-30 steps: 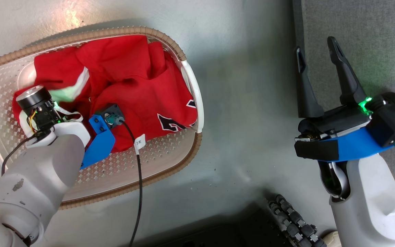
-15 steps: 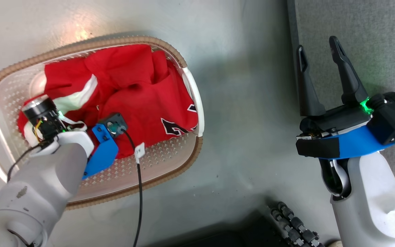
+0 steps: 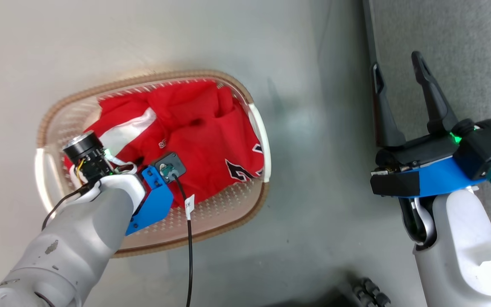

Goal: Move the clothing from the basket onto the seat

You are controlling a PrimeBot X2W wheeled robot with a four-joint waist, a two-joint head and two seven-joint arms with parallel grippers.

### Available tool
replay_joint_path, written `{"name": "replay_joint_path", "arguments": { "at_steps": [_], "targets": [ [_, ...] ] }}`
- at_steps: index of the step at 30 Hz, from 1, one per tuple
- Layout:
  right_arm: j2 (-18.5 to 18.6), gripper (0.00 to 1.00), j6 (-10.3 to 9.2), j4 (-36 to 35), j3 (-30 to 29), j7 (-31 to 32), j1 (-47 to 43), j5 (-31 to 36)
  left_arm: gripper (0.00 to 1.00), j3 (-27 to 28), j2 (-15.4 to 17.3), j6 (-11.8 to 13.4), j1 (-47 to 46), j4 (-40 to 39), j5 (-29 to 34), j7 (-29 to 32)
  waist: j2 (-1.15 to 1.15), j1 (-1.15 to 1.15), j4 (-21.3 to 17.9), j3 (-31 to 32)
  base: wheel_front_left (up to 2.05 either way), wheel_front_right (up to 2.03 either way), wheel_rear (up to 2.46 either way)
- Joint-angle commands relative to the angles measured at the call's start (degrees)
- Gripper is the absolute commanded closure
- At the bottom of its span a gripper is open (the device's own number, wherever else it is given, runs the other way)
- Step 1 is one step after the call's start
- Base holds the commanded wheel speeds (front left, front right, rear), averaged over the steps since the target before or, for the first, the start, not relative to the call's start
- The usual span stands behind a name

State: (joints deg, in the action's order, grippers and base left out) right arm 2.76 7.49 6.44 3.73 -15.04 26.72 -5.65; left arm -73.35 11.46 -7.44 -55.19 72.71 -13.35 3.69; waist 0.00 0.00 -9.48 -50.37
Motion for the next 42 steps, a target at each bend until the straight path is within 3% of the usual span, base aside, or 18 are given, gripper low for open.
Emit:
{"name": "replay_joint_path", "arguments": {
  "at_steps": [1, 31, 42],
  "targets": [
    [0.2, 0.0, 0.01, 0.4, -0.1, -0.2, -0.8, 0.5, 1.0, -0.2, -0.2, 0.0, -0.3, -0.5, -1.3, -1.0, 0.0, 0.0, 1.6, 2.9, 0.0, 0.0, 0.0],
    [0.8, 0.0, 0.01, 4.3, -1.9, -0.2, -10.7, 4.3, 1.0, 1.9, -7.1, 0.0, 5.5, -3.4, -15.9, -17.3, 0.0, 0.0, 10.5, 26.5, 0.0, 0.0, 0.0],
    [0.8, 0.0, 0.01, 5.4, -2.1, -0.2, -14.6, 4.5, 1.0, 9.4, -7.3, 2.4, 7.5, -12.7, -19.8, -18.9, 0.0, 0.0, 12.6, 34.0, 0.0, 0.0, 0.0]
  ]
}}
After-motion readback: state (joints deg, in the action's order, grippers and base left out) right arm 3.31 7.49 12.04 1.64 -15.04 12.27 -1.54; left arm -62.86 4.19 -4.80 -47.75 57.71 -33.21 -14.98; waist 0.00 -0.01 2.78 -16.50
